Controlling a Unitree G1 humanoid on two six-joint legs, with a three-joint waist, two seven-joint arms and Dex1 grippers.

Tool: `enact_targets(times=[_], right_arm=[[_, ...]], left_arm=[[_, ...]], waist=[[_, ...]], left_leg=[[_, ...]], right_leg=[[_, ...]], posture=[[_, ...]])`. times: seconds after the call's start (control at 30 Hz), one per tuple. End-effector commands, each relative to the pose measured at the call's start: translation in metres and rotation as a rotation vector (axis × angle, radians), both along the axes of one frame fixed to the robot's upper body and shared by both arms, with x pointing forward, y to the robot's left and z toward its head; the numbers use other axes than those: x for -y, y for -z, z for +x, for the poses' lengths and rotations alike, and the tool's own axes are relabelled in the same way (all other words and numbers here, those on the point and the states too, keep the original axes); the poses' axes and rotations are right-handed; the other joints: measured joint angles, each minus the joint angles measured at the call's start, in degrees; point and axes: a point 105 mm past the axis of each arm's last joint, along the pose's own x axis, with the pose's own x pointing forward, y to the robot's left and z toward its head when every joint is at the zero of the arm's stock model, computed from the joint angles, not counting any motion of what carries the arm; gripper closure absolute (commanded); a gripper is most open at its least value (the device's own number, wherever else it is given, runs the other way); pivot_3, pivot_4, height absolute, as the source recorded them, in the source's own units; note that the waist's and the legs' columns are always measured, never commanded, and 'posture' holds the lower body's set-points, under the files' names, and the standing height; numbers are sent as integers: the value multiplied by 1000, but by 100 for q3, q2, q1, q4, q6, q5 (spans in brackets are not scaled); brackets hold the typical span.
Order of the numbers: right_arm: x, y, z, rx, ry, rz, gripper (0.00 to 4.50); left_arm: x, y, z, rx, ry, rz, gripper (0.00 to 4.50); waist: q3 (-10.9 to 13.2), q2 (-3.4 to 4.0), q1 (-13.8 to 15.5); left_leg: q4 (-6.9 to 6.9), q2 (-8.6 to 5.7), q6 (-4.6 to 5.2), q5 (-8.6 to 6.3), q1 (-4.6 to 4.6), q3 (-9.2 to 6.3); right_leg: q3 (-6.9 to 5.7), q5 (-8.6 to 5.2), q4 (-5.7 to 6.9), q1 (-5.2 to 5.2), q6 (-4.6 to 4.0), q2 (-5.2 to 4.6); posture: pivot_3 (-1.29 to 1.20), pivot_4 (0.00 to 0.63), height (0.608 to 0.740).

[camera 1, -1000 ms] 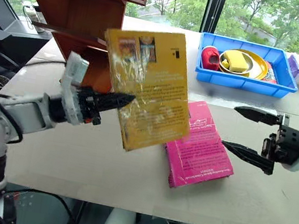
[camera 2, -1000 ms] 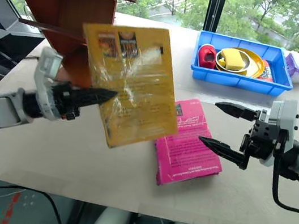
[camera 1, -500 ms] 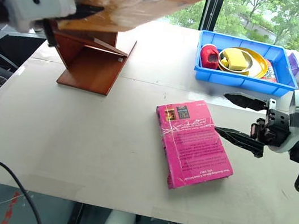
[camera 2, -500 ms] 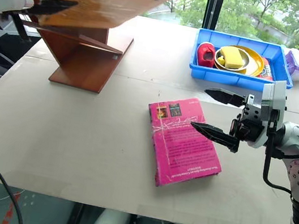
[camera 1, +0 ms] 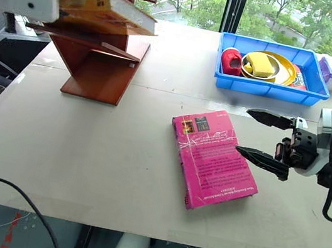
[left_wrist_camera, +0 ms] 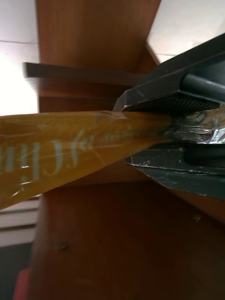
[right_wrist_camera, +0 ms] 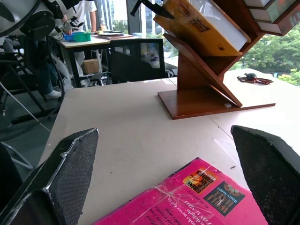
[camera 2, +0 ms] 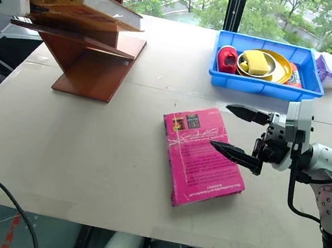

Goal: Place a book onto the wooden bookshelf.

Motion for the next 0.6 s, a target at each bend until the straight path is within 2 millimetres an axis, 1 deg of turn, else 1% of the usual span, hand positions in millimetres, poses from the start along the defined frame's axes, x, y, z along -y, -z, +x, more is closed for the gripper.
enact_targets(times=[0.03,0.1,0.17,0.2,0.23,0.27,0.3,0.33,0.37,0.47,0.53,0.6], right_arm=[[-3,-12,-8,66,-4,12,0],[-3,-12,-8,63,-2,14,0],[-4,-12,-8,59,-2,16,0],[-5,-12,-8,58,-2,18,0],[-6,-12,-8,58,-4,19,0],[-6,-12,-7,57,-6,19,0],[-7,-12,-7,56,-7,20,0],[-7,-13,-6,56,-7,20,0],[-7,-13,-6,56,-9,20,0],[-6,-13,-3,56,-10,22,0],[-6,-13,-2,58,-12,23,0],[-5,-14,-1,58,-14,21,0]], left_arm=[[-22,-4,1,5,-96,49,4243],[-28,9,6,-50,-127,54,4243],[-35,24,8,-124,-158,55,4243],[-37,27,9,-135,-166,44,3754],[-43,30,8,-143,-203,53,3242],[-47,30,8,-143,-227,59,2901],[-47,25,10,-107,-225,39,2391],[-46,21,11,-80,-220,25,1976],[-40,16,10,-63,-186,3,1426],[-23,7,0,-65,-67,-63,81],[-15,-5,-11,-54,-27,-193,81],[-4,-13,-29,-94,10,-355,81]], waist=[[0,-1,7],[0,0,-18],[0,0,-74],[0,0,-109],[0,1,-135],[0,2,-152],[0,3,-175],[2,-1,-179],[4,-6,-175],[5,-8,-149],[5,-7,-137],[5,-7,-156]], left_leg=[[9,2,0,0,-8,-5],[19,1,1,0,-12,-8],[24,9,1,0,3,-7],[24,17,1,0,12,-7],[25,24,1,0,22,-6],[25,29,1,0,35,-5],[25,29,1,0,42,-3],[25,30,1,0,47,2],[27,36,0,0,44,4],[42,47,0,0,23,6],[44,43,0,0,18,4],[46,37,0,-1,9,8]], right_leg=[[-6,0,-1,0,1,0],[-8,1,5,0,2,-1],[7,1,15,1,1,6],[12,1,20,4,1,14],[14,1,23,12,1,22],[20,1,32,16,0,25],[25,0,40,16,1,27],[34,-1,50,13,2,34],[37,-4,55,7,6,44],[25,-1,61,-1,-5,43],[26,-1,61,-5,-5,28],[26,0,55,-10,-2,13]], posture=[[0,150,740],[0,150,740],[0,150,740],[0,150,740],[0,150,740],[0,150,740],[0,150,740],[0,150,740],[0,150,740],[0,150,740],[0,150,740],[0,150,740]])
